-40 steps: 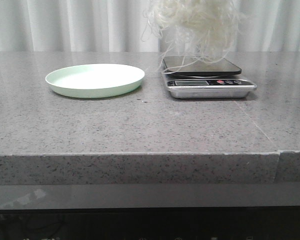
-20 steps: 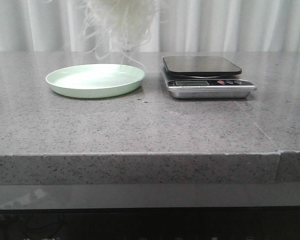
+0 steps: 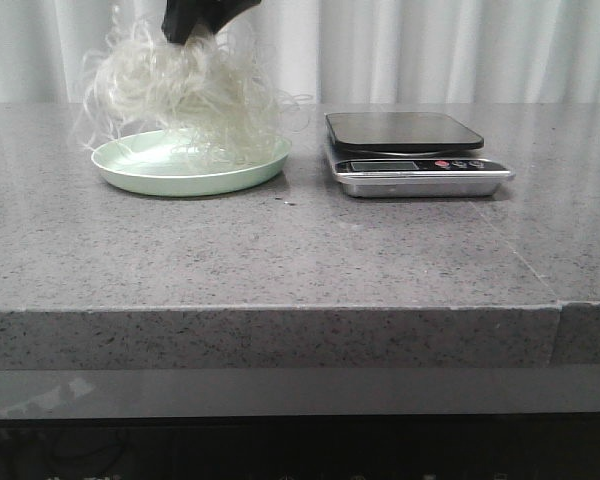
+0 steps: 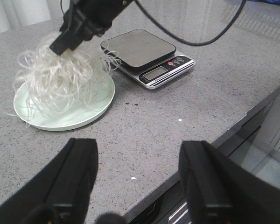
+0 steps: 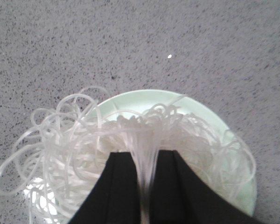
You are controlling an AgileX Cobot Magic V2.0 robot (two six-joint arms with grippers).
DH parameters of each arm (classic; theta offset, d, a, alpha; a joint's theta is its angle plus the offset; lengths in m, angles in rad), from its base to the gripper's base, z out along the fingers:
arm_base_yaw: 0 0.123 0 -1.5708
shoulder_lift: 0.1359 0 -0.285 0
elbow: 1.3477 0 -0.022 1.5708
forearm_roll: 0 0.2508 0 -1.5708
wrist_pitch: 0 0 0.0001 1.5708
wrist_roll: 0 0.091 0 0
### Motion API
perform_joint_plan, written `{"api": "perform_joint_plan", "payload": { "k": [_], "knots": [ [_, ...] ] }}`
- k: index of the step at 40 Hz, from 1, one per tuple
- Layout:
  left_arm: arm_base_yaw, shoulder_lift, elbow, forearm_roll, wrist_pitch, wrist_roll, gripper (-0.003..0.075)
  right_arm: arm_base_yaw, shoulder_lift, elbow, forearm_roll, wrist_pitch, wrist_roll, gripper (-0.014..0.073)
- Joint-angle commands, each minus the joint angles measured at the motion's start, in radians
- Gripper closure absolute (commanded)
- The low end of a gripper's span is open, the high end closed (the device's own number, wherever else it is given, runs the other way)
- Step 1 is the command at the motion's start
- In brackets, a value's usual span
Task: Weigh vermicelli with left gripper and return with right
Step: 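Lower the vermicelli onto the green plate and open the right gripper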
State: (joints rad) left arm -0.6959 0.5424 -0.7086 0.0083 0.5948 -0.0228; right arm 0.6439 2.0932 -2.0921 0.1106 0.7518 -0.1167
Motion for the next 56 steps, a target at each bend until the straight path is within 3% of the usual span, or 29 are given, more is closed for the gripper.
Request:
{"api": "perform_joint_plan", "payload": {
  "k": [1, 10, 19, 22, 41, 56],
  "knots": [
    [-0.007, 0.005, -0.026, -0.008, -0.078, -0.01, 0.0247, 0.0, -0.05, -0.039, 0.018, -0.065, -0.007, 0.0414],
    [-0.007, 0.005, -0.026, -0.008, -0.078, -0.01, 0.0247, 0.0, -0.021, -0.039, 0.038, -0.039, -0.007, 0.0401],
    [-0.007, 0.005, -0.026, -0.008, -0.078, -0.01, 0.0247, 0.0, -0.02, -0.039, 0.045, -0.031, -0.007, 0.0169],
    [-0.007, 0.005, -0.026, -0.008, -0.078, -0.01, 0.0247, 0.0, -0.022, -0.039, 0.045, -0.024, -0.005, 0.013],
    [-0.007, 0.005, -0.026, -0.008, -0.078, -0.01, 0.0247, -0.006, -0.238, -0.019, 0.036, 0.131, 0.033, 0.0127],
    [-0.007, 0.005, -0.026, -0.008, -0.078, -0.01, 0.0247, -0.006, -0.579, 0.415, -0.033, -0.008, 0.046, 0.0127]
  ]
}}
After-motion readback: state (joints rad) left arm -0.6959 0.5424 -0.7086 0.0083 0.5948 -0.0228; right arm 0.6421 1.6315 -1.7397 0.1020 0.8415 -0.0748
